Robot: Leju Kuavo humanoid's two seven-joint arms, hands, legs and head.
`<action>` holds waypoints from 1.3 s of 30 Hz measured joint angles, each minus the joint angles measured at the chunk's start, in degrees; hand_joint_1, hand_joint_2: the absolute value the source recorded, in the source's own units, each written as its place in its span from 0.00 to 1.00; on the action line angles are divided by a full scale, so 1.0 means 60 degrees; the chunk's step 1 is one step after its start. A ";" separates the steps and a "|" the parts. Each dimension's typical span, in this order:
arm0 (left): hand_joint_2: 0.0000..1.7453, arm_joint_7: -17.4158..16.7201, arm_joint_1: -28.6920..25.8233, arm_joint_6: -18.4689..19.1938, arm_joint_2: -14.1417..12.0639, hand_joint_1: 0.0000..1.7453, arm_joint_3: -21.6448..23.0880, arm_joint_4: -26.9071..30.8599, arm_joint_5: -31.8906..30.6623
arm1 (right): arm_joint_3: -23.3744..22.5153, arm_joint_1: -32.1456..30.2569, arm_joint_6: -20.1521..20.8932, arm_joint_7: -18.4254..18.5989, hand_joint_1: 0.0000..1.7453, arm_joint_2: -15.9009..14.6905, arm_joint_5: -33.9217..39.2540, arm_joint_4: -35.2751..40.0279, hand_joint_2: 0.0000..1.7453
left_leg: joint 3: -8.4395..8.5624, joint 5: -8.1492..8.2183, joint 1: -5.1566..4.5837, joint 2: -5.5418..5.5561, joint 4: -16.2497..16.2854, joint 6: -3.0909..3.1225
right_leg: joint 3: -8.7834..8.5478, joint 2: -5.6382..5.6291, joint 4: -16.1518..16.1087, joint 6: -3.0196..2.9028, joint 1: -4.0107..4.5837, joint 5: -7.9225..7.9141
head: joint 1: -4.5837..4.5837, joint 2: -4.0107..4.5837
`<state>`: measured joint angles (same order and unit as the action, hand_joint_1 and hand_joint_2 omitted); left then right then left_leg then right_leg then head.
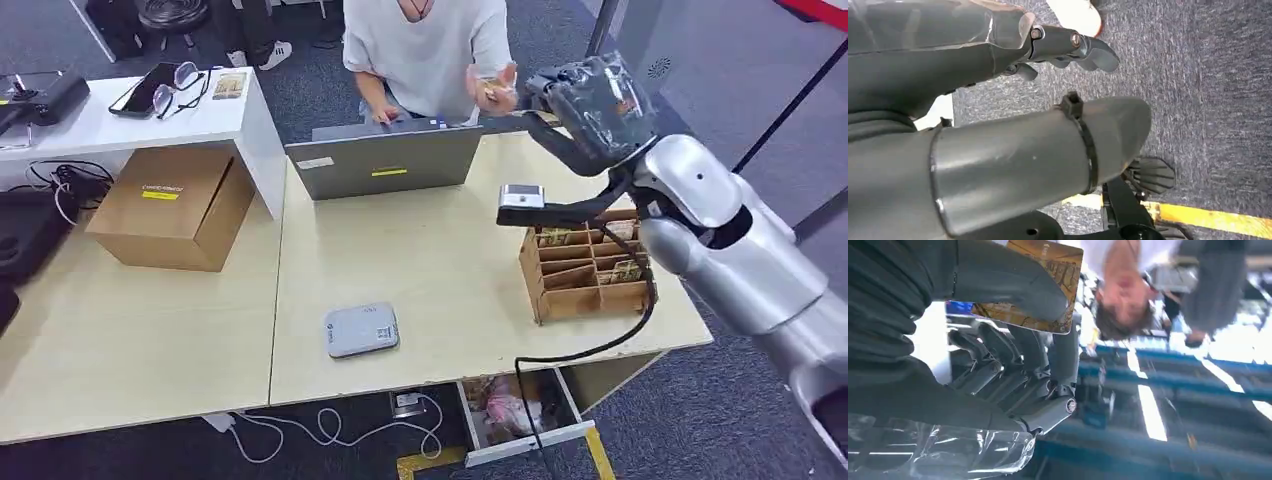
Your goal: Pass the card to the sensor for recognition and then transmit it.
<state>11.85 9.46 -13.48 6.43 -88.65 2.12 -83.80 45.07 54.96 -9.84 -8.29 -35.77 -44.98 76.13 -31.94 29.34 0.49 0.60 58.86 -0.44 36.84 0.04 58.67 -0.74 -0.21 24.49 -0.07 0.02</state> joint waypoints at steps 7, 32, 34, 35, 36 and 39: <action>0.00 -0.0149 0.0211 -0.0143 0.0102 0.00 0.0000 0.0000 -0.0248 | 0.0033 -0.0345 -0.2298 -0.0385 1.00 0.2075 -0.0940 -0.1122 1.00 | 0.0011 -0.0010 0.0011 -0.0013 -0.0001 -0.0015 | 0.0001 -0.0020 0.0006 -0.0011 0.0010 -0.0007 | 0.0004 0.0000; 0.00 -0.0459 0.0448 -0.0525 0.0291 0.00 0.0000 0.0000 -0.0201 | 0.0536 0.1528 -0.3270 0.0871 1.00 0.5775 -0.2487 -0.6927 1.00 | 0.0012 -0.0018 0.0008 -0.0009 0.0000 -0.0026 | 0.0001 -0.0020 0.0009 -0.0020 0.0007 -0.0014 | -0.0004 0.0000; 0.00 -0.0445 0.0461 -0.0547 0.0317 0.00 0.0000 0.0000 -0.0190 | 0.0554 0.1659 -0.3241 0.0981 1.00 0.5856 -0.2568 -0.7226 1.00 | 0.0012 -0.0018 0.0008 -0.0009 0.0000 -0.0026 | 0.0001 -0.0019 0.0009 -0.0020 0.0007 -0.0014 | 0.0000 0.0000; 0.00 -0.0441 0.0464 -0.0551 0.0328 0.00 0.0000 0.0000 -0.0190 | 0.0565 0.1708 -0.3204 0.1046 1.00 0.5896 -0.2615 -0.7377 1.00 | 0.0012 -0.0018 0.0008 -0.0010 0.0000 -0.0026 | 0.0001 -0.0020 0.0009 -0.0020 0.0007 -0.0014 | 0.0000 0.0000; 0.00 -0.0441 0.0471 -0.0551 0.0342 0.00 0.0000 0.0000 -0.0190 | 0.0586 0.1747 -0.3153 0.1097 1.00 0.5917 -0.2662 -0.7514 1.00 | 0.0012 -0.0018 0.0008 -0.0010 0.0000 -0.0026 | 0.0001 -0.0020 0.0009 -0.0020 0.0007 -0.0014 | 0.0000 0.0000; 0.00 -0.0441 0.0484 -0.0576 0.0368 0.00 0.0000 0.0000 -0.0190 | 0.0634 0.1822 -0.3091 0.1258 1.00 0.5950 -0.2739 -0.7828 1.00 | 0.0012 -0.0018 0.0007 -0.0009 0.0001 -0.0026 | 0.0001 -0.0020 0.0008 -0.0020 0.0007 -0.0014 | 0.0000 0.0000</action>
<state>9.20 12.37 -16.94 8.63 -88.65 2.12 -84.94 48.87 65.89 -28.39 -0.74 -0.07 -61.42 29.16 -31.87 29.23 0.54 0.54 58.86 -0.59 36.84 -0.08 58.72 -0.86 -0.17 24.40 -0.07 0.02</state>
